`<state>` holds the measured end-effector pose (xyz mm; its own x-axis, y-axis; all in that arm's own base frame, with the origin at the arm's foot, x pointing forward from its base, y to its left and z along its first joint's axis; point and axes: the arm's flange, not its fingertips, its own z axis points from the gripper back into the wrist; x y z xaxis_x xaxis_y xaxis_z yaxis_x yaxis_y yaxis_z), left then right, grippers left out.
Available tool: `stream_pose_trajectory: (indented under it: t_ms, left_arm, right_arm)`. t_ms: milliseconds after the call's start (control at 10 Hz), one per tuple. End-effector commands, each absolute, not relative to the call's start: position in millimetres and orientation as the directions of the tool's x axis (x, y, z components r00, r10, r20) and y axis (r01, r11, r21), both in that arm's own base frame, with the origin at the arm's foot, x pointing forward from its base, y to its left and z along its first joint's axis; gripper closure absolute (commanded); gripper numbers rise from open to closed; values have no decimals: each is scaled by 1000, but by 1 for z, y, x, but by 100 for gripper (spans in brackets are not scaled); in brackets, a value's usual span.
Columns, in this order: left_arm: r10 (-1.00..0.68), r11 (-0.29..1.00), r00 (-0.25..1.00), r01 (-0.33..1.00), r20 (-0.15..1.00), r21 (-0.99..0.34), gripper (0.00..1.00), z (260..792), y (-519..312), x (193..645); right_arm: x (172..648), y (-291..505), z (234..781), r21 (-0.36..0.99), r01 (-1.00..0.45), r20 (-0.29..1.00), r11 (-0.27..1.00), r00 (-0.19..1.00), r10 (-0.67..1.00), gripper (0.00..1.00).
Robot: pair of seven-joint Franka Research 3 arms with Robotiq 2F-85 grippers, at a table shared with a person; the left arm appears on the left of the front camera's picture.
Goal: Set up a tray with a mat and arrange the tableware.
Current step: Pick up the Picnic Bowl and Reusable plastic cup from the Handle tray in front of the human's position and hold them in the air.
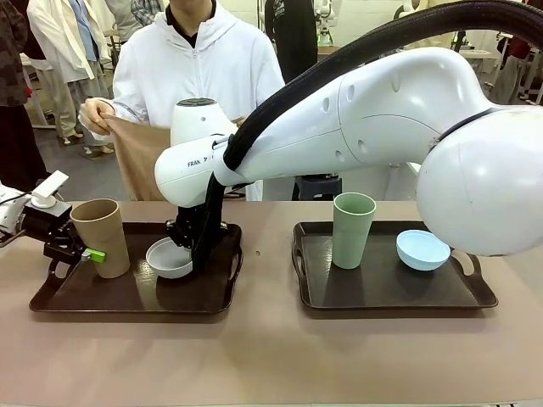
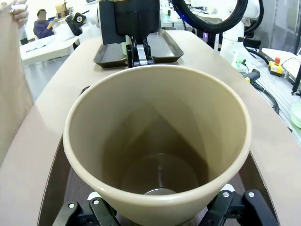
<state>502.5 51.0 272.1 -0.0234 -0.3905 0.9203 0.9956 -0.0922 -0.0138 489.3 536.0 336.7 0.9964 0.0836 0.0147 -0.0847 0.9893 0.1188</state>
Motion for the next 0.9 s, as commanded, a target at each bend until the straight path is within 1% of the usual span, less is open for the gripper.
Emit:
stream_pose_trajectory:
  t_ms: [0, 200, 300, 500, 600, 800]
  left_arm:
    - [-387, -89, -38, 996, 921, 3, 100, 275, 52, 501]
    - [-385, -90, -21, 996, 922, -15, 100, 280, 52, 499]
    - [-381, -96, -2, 995, 924, -37, 36, 294, 52, 495]
    - [-356, -137, -80, 990, 931, 32, 36, 356, 54, 472]
    - [-345, -156, -99, 987, 933, 48, 36, 388, 54, 463]
    - [-378, -182, -150, 980, 914, 85, 36, 443, 48, 446]
  right_arm:
    - [485, 534, 338, 126, -77, 22, 989, 997, 75, 100]
    - [485, 532, 341, 124, -70, 21, 990, 997, 68, 100]
    - [478, 529, 355, 135, -61, 19, 989, 998, 59, 100]
    - [447, 525, 416, 112, -69, 57, 991, 996, 63, 100]
    - [430, 521, 446, 119, -75, 82, 990, 994, 66, 100]
    - [400, 517, 498, 110, -52, 122, 993, 992, 38, 100]
